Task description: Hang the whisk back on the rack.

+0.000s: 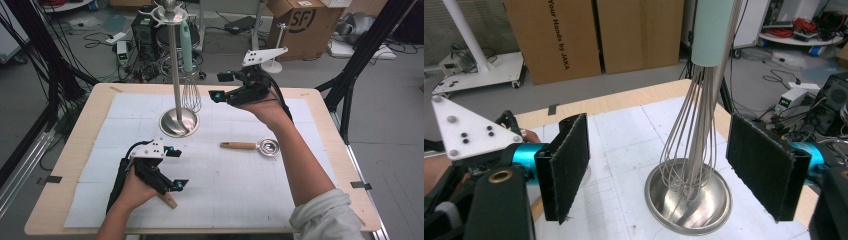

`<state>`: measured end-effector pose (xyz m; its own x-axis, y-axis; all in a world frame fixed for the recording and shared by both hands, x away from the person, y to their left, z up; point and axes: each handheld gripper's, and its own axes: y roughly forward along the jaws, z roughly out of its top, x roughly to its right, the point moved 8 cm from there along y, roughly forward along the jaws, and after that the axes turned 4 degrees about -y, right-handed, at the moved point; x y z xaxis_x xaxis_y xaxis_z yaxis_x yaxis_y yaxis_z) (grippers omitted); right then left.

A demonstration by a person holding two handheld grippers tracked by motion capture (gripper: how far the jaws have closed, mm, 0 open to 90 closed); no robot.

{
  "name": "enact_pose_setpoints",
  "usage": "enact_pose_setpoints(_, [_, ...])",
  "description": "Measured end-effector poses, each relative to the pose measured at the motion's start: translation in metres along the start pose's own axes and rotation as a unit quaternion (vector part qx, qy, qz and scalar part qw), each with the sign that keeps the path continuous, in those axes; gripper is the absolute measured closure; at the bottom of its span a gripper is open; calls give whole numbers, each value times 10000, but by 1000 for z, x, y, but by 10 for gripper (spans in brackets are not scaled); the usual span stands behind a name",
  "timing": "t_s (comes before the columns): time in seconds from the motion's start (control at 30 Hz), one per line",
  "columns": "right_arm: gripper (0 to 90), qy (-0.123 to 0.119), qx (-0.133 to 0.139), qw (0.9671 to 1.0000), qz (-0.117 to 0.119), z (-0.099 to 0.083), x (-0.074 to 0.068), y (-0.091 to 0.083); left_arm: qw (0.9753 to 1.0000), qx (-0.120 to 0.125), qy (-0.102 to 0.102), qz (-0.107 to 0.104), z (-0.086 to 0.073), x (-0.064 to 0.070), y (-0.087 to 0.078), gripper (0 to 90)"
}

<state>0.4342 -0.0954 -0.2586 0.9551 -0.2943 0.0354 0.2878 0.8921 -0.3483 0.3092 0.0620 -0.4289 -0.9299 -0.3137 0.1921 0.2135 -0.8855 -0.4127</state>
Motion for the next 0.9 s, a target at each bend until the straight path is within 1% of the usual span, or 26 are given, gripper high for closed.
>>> enact_pose_setpoints(0.17, [244,-59,91,9999,-30,-3,-5,-10,10000,17,11,-24,1,1,-1,17])
enact_pose_setpoints(0.23, [242,-40,112,9999,-51,-6,-7,-14,10000,32,7,-28,1,1,-1,17])
enact_pose_setpoints(0.3, [239,-61,85,9999,-69,-10,-8,-18,10000,24,12,-14,1,1,-1,17])
enact_pose_setpoints(0.4, [238,-11,118,9999,-89,-16,-11,-25,10000,29,1,-5,1,1,-1,17])
enact_pose_setpoints(0.47, [237,-24,119,9999,-111,-22,-11,-29,10000,36,-11,-7,1,2,-1,17])
enact_pose_setpoints(0.53, [237,50,193,9997,-129,-27,-13,-33,10000,45,-19,8,1,2,-2,17])
enact_pose_setpoints(0.63, [237,65,184,9997,-138,-36,-15,-39,10000,63,-40,14,0,0,-3,17])
enact_pose_setpoints(0.7, [237,53,175,9997,-162,-42,-15,-41,10000,56,-26,12,0,-1,-3,17])
enact_pose_setpoints(0.87, [237,128,106,9998,-137,-54,-18,-41,10000,38,-18,29,0,-1,-3,17])
enact_pose_setpoints(0.9, [237,103,105,9998,-144,-55,-18,-41,10000,47,-27,26,0,-1,-3,17])
